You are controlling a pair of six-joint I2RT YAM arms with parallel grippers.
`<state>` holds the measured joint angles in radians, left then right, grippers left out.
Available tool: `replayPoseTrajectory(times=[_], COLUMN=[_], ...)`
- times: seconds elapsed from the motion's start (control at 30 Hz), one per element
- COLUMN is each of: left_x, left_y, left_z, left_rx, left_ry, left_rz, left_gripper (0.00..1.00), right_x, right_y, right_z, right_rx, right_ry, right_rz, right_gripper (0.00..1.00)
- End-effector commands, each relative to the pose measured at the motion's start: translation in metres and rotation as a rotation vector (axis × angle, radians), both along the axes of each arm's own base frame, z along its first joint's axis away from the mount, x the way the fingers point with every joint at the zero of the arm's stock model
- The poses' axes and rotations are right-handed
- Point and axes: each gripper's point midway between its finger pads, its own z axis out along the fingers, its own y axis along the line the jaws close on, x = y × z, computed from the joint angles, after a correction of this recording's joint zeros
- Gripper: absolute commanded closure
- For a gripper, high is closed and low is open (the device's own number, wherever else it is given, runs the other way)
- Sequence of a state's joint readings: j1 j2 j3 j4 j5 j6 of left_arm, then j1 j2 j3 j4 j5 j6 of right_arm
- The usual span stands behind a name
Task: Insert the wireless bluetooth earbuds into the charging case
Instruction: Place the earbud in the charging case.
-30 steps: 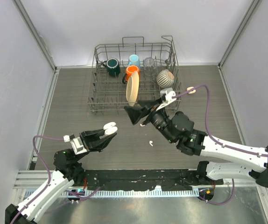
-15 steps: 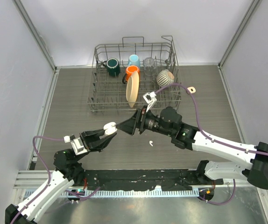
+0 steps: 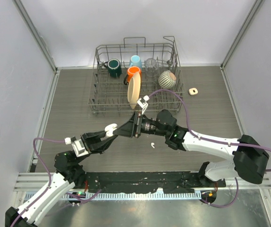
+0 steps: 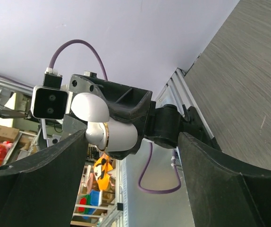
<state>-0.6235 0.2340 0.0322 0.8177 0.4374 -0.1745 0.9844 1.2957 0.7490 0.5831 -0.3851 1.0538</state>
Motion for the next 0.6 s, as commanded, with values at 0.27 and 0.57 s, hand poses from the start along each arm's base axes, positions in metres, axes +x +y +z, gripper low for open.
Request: replayPoseTrajectory(times=[0.27,0.57], left_x=[0.0,0.005], left_y=[0.001,0.001], left_z=[0.002,-0.002], left_rx=[-0.004,-0.001], left_ry=[-0.024,0.001], left_rz=[0.007,0.022], left_gripper=[1.0,1.0], right_x=[-0.009,-0.018], right_y=[0.003,0.004], right_z=[0.031,0.038], right_rx=[0.14,0.161], right_ry=[-0.024,-0.045], right_rz=[0.063,0.12], right_gripper=[0.49,0.7])
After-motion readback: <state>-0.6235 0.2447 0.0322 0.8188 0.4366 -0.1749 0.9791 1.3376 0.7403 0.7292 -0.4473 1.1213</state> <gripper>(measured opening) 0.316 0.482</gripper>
